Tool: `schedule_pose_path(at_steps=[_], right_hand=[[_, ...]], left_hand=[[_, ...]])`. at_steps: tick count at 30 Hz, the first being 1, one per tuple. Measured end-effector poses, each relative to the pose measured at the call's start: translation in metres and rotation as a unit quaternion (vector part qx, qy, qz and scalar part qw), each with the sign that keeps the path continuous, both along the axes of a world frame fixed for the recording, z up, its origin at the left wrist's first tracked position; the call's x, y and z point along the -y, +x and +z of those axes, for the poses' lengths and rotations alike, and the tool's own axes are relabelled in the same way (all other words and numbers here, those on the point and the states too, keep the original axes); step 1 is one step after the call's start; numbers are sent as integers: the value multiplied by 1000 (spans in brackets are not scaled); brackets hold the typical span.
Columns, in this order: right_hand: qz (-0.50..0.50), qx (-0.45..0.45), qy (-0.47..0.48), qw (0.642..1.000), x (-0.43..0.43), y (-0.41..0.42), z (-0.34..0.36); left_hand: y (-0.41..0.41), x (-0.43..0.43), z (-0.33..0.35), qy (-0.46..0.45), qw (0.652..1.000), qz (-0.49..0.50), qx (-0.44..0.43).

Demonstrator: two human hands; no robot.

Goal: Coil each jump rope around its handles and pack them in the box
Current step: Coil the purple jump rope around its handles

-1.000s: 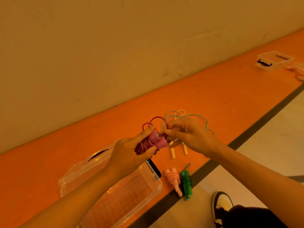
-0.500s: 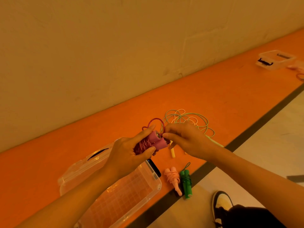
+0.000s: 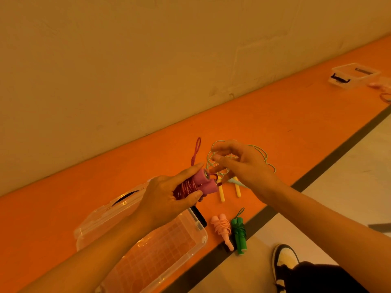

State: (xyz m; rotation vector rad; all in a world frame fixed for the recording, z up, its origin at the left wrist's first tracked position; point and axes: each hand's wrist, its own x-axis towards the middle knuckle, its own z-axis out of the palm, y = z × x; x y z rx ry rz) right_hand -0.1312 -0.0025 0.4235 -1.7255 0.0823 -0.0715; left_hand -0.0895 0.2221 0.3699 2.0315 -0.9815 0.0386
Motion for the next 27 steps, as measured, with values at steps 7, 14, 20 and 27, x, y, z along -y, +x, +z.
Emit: schedule_pose_path(at_steps=[7, 14, 20, 27], right_hand=[[126, 96, -251, 955, 25, 14, -11], [108, 57, -206, 971, 35, 16, -4], [47, -50, -33, 997, 11, 5, -7], [63, -84, 41, 994, 2, -3, -1]], left_hand=[[-13, 5, 5, 63, 993, -61, 84], [-12, 5, 4, 61, 993, -64, 78], [-1, 1, 1, 0, 1000, -23, 1], [3, -3, -1, -13, 999, -17, -44]])
